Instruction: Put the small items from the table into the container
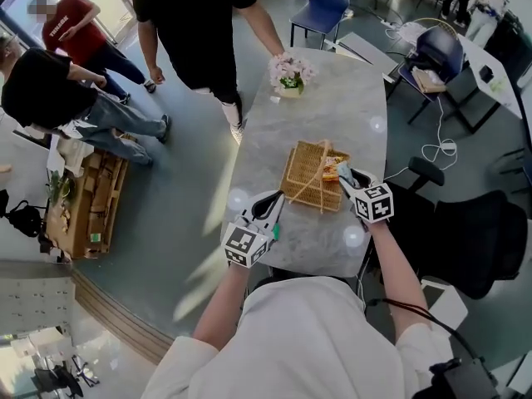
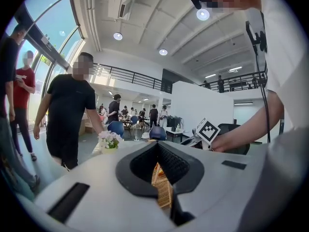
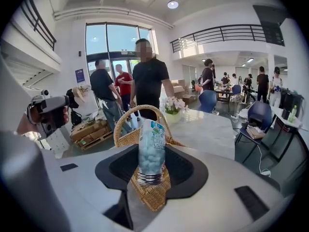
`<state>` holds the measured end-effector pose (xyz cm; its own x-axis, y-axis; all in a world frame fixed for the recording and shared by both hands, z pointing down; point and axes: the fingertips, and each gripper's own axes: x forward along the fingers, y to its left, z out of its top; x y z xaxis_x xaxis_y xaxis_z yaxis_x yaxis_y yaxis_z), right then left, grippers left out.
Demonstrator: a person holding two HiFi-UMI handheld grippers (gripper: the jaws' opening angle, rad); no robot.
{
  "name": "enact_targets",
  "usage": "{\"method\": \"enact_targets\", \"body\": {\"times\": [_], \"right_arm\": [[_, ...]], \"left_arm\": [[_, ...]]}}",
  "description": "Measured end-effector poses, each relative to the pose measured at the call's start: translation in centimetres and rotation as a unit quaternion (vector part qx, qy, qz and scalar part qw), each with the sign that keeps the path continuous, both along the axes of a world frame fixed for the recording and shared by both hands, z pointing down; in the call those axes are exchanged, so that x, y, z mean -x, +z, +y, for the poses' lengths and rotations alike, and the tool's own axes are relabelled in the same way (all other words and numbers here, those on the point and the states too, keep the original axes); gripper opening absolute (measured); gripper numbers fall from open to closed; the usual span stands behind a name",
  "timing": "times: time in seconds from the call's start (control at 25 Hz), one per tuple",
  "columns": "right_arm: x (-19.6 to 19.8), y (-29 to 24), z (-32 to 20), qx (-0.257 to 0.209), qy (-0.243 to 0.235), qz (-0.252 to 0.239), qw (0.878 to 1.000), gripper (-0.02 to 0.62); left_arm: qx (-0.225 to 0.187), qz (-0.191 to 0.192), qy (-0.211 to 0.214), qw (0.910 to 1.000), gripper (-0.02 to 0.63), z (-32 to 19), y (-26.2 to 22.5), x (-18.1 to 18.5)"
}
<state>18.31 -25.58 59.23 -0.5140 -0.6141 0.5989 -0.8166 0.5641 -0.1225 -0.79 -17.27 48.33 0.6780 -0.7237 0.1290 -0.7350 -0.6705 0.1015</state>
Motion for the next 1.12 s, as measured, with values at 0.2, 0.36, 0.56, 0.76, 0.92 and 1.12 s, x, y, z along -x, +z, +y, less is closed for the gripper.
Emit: {"method": "enact_targets", "body": {"times": [0.2,0.36,0.56,0.76,0.92,1.12], "right_arm": [[1.0,0.8,-1.3,0.013,-0.012,-0.002,1.000,0.181],[2.4,1.3,-1.6,0.020,-0.026,-0.007,0.999,0.183],[3.8,2.1,-2.3,0.032,-0.042,-0.009,0.999,0.183],[5.0,2.7,-2.1,0.047,-0.057,-0.013,0.997,0.183],[5.4,2.5,-2.6,0.040,-0.060,-0.015,0.997,0.183],[5.3,2.7,-3.5,0.030,-0.045,-0.008,0.999,0.183]], "left_arm": [[0.004,0.000,-0.011,0.9999,0.006,-0.8,0.1,0.6],[0.009,-0.001,-0.017,0.9998,0.006,-0.7,0.7,1.3],[0.016,-0.002,-0.020,0.9997,0.006,-0.8,1.3,1.4],[0.017,-0.004,-0.026,0.9995,0.006,-0.7,1.3,2.3],[0.017,-0.006,-0.029,0.9994,0.006,-1.0,1.4,2.5],[0.018,-0.006,-0.029,0.9994,0.006,-1.4,1.5,2.6]]}}
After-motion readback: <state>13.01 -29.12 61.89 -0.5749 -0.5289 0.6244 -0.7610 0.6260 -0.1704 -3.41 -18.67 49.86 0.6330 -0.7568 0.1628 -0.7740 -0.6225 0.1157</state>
